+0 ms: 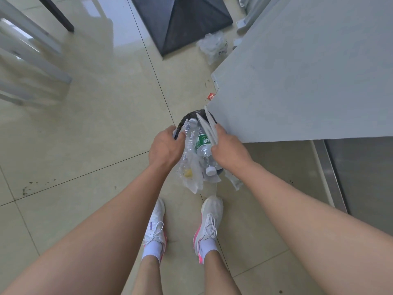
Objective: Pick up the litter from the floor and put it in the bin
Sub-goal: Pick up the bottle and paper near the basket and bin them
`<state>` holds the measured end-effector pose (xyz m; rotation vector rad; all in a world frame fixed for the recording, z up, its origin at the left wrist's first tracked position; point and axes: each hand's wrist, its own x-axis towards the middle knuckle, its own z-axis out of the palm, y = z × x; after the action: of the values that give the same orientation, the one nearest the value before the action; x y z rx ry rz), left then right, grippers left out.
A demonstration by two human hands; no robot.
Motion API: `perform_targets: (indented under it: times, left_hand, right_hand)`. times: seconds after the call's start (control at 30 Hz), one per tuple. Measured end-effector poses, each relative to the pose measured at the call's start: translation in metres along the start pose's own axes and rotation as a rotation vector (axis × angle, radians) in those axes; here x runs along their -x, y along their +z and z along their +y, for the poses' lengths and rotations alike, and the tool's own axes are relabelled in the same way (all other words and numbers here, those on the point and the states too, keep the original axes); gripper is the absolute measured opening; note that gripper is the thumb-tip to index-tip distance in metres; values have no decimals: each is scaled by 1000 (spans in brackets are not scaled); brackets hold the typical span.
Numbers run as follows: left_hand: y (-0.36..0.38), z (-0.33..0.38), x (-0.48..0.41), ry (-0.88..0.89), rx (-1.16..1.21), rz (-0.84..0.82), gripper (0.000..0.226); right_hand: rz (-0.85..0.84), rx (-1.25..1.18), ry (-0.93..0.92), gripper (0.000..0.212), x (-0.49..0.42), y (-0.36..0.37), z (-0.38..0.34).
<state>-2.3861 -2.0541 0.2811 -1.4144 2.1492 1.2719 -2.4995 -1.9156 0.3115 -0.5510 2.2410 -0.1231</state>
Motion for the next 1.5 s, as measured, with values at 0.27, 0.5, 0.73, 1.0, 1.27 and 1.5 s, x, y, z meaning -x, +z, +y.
perform_targets:
  times: [0.27,0.5,0.73,1.0,1.27,1.5]
  left_hand:
    - [-6,-6,4,7,38,-77,33]
    - [-18,-4,7,148,-7,-131,51]
    - [-31,4,23,222,-68,-152,50]
    - [-48,13,34,222,-115,-166,66]
    - [-35,8,34,251,-76,-151,50]
    - [-29,7,28,297,-111,-138,50]
  right_hand:
    - [-131,88,-78,66,2,47,9]
    - [49,-30,-68,78,6,40,17]
    - [116,-107,-34,79,27,7,26]
    - [135,-148,131,64,39,-13,38]
    - [373,-283,80,54,32,-21,36]
    - [170,-199,88,58,9,-16,24]
